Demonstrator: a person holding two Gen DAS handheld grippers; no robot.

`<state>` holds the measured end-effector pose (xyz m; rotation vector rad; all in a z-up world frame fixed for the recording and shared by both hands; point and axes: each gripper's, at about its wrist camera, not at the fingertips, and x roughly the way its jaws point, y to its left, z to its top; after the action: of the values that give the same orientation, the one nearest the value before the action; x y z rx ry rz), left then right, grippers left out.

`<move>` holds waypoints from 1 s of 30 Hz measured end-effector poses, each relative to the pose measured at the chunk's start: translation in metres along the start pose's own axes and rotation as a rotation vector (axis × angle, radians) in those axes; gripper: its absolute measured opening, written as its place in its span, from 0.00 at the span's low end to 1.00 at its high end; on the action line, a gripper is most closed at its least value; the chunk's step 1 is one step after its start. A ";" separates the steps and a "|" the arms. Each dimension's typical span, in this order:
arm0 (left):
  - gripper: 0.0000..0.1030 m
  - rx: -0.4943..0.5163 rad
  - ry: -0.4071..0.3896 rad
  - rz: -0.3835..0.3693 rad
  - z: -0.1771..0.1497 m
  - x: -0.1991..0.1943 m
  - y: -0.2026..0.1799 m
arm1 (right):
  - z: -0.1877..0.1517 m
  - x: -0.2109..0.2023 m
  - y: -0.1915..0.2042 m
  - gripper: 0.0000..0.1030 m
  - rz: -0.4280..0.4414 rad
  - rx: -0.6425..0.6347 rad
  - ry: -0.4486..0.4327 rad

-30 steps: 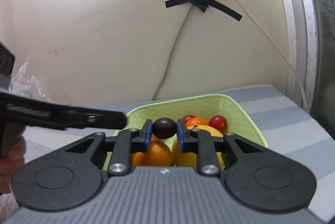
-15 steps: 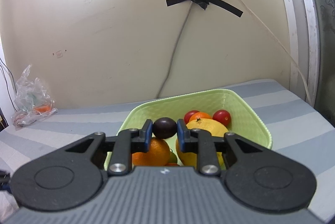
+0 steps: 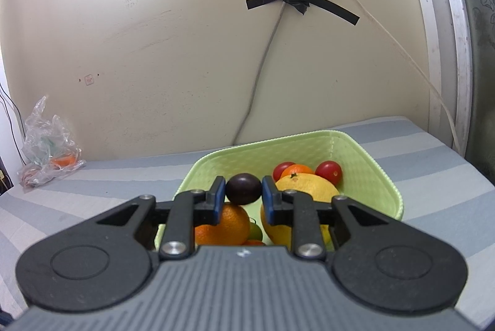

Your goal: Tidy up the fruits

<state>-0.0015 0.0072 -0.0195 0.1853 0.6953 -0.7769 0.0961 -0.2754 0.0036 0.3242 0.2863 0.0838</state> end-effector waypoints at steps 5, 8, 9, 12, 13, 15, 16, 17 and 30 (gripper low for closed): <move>0.41 0.014 -0.003 -0.032 -0.011 -0.014 0.001 | 0.000 -0.001 -0.001 0.28 0.001 0.000 -0.001; 0.35 0.011 0.001 -0.031 -0.015 -0.022 0.001 | -0.001 -0.001 -0.001 0.28 0.001 0.000 -0.002; 0.34 0.006 0.005 -0.031 -0.017 -0.024 0.002 | -0.001 -0.001 -0.001 0.28 0.002 0.000 -0.002; 0.33 -0.020 0.001 -0.019 -0.020 -0.030 0.005 | 0.000 -0.001 -0.001 0.28 0.002 0.000 -0.001; 0.33 -0.033 -0.004 -0.015 -0.020 -0.030 0.006 | 0.000 -0.001 -0.001 0.28 0.002 -0.001 -0.001; 0.33 -0.033 -0.018 0.001 -0.017 -0.028 0.007 | 0.000 -0.001 -0.001 0.27 0.002 -0.002 -0.001; 0.33 -0.021 -0.037 0.005 -0.012 -0.026 0.009 | 0.000 -0.001 -0.001 0.27 0.001 -0.001 -0.001; 0.33 -0.018 -0.058 -0.001 -0.005 -0.024 0.012 | 0.000 -0.001 -0.001 0.27 0.003 -0.003 -0.001; 0.34 -0.016 -0.286 -0.039 0.166 0.089 0.082 | -0.002 0.002 0.006 0.28 -0.023 -0.064 -0.011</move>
<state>0.1844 -0.0525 0.0434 0.0445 0.4352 -0.8154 0.0976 -0.2691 0.0033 0.2581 0.2759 0.0684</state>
